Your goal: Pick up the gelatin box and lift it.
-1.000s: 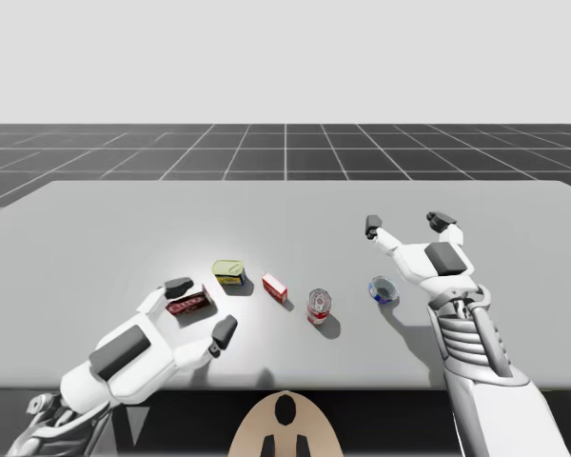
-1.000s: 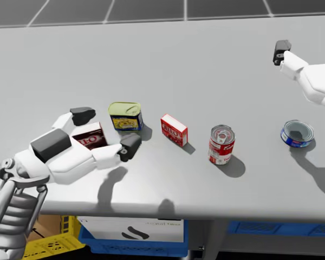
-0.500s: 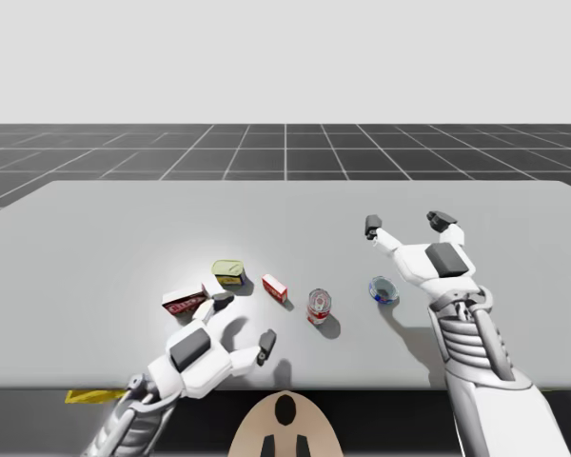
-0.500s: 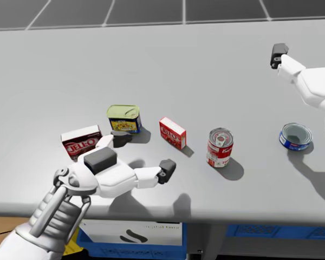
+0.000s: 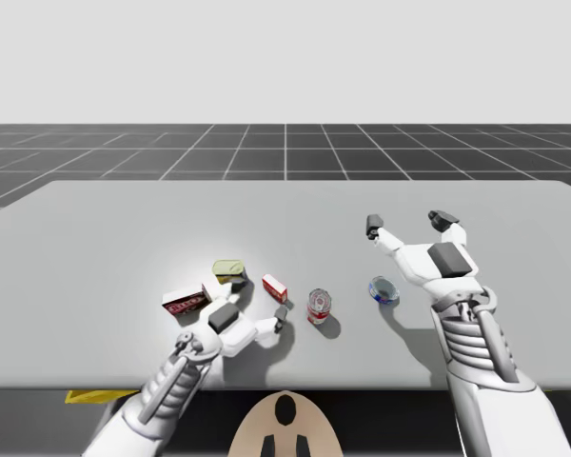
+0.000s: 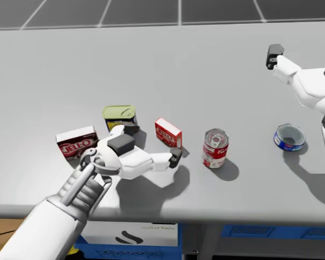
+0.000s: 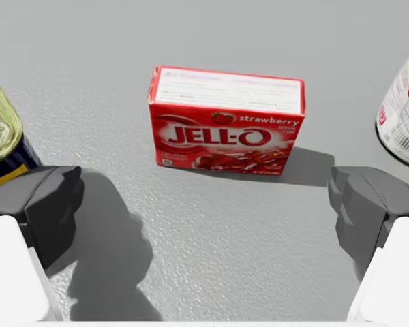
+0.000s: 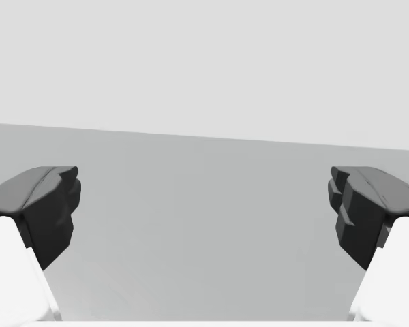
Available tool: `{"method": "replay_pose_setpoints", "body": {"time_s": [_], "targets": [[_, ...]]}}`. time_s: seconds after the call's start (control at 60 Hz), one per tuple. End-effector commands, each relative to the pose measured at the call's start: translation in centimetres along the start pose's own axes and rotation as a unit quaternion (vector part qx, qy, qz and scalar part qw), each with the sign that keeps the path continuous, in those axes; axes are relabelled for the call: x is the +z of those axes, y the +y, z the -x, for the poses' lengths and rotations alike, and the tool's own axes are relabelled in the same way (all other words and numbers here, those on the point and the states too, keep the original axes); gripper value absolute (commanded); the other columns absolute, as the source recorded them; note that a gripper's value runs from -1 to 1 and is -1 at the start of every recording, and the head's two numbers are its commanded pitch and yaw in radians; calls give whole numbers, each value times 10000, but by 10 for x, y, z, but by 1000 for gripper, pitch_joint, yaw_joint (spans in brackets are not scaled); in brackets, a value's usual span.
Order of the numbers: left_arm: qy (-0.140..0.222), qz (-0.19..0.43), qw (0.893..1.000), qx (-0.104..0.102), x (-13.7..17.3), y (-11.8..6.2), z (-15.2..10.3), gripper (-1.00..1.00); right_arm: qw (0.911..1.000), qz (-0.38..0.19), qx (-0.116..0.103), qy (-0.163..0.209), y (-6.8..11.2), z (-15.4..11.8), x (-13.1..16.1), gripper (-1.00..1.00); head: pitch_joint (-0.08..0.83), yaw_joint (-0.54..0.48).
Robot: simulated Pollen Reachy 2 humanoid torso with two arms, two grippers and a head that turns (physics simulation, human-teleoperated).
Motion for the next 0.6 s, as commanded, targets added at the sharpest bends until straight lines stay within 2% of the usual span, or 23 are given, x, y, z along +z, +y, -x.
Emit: {"method": "replay_pose_setpoints", "body": {"time_s": [0.017,0.6], "targets": [[-45,69,9995,290,-22,-10,-8,-1000,10000,-3,-36,-1,-1,-1,0,-1000,690,64],[-48,195,9995,230,-47,-32,-22,-1000,9999,-3,-112,-38,-4,-5,2,-1000,685,41]]}}
